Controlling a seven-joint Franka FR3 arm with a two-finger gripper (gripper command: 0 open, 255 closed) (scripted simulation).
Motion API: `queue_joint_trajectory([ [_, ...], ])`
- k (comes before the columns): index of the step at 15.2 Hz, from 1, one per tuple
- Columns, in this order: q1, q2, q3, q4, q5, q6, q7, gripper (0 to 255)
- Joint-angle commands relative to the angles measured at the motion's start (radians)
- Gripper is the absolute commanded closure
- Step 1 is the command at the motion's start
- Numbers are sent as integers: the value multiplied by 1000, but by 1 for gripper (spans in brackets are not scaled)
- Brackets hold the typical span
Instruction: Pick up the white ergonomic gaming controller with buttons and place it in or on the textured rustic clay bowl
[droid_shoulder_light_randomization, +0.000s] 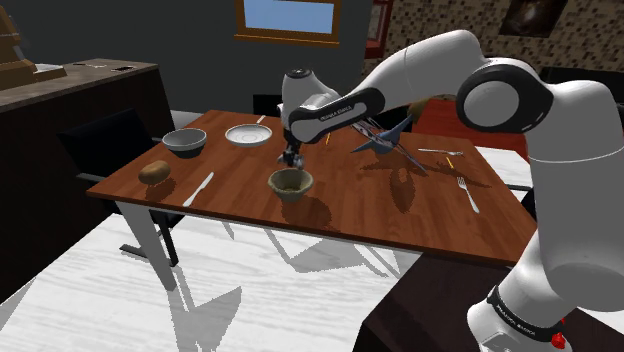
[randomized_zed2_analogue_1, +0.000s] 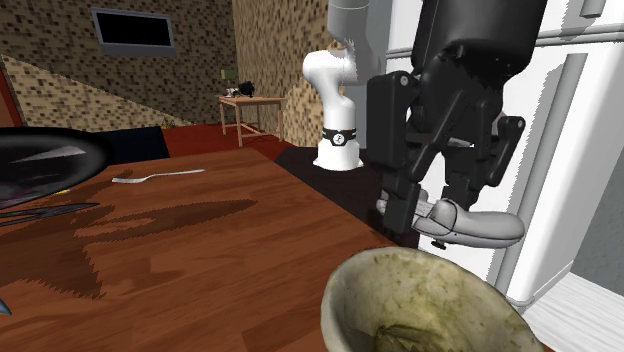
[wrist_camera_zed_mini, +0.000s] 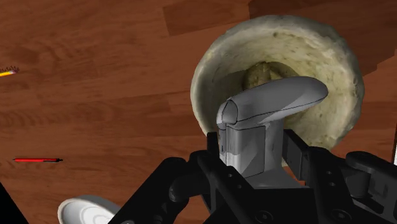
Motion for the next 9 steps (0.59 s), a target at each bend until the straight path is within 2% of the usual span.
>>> queue_joint_trajectory([
  [1,3,15,-2,-1,-4,16,9,255],
  [9,7,68,-11,-27,-20,93,33,255],
])
